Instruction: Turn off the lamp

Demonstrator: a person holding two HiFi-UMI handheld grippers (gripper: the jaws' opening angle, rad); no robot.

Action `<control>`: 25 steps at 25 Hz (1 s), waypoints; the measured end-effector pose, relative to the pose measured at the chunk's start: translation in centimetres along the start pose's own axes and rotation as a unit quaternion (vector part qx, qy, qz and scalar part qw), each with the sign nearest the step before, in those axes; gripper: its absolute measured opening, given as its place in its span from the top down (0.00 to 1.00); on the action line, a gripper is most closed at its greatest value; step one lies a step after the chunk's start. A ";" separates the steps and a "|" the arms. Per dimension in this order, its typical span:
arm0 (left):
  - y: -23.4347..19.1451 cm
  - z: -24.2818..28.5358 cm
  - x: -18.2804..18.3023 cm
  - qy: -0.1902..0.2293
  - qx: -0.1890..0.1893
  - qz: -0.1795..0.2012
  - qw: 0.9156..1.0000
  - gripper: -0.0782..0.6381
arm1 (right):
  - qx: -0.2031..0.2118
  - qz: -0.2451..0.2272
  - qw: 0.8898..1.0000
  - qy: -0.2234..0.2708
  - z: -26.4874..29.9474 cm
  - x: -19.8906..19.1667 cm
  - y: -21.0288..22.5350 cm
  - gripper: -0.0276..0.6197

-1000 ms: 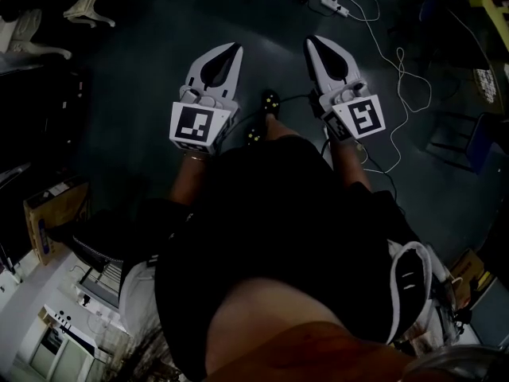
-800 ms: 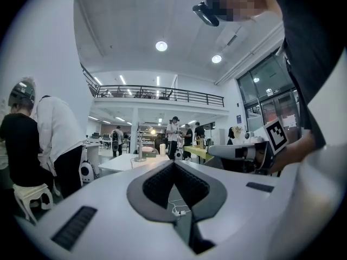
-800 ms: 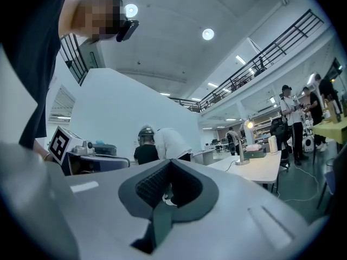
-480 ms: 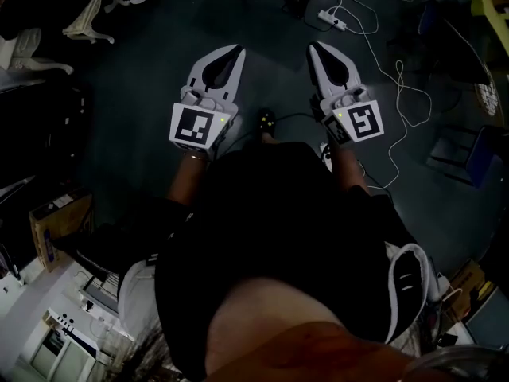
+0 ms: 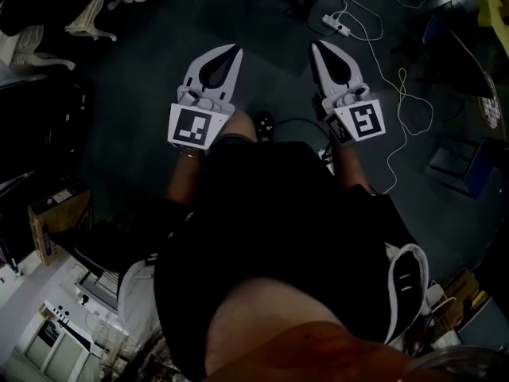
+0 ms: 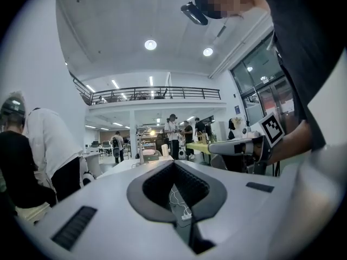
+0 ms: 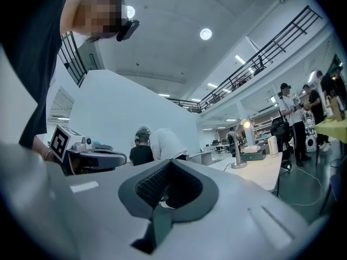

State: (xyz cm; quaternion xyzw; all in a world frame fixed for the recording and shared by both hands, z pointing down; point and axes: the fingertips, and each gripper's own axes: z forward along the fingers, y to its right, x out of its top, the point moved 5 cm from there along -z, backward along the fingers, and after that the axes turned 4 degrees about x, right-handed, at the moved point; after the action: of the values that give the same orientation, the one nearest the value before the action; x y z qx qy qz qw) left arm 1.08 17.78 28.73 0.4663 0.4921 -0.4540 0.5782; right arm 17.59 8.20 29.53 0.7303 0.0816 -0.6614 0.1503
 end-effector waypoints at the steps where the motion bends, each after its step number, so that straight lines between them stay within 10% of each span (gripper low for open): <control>1: -0.4 0.1 -0.2 0.001 0.001 -0.007 1.000 0.90 | -0.002 0.000 1.000 -0.002 0.1 -0.2 0.0 0.98; 25: -12.4 10.1 -2.6 -0.022 -0.100 -0.014 0.995 0.90 | -0.091 0.014 0.996 -0.018 11.8 -2.2 4.0 0.98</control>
State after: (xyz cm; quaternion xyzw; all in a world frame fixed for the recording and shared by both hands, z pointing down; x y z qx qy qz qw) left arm -9.96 6.12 31.00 0.3887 0.5286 -0.4211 0.6262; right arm 7.49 0.72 31.17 0.7028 0.1286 -0.6620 0.2263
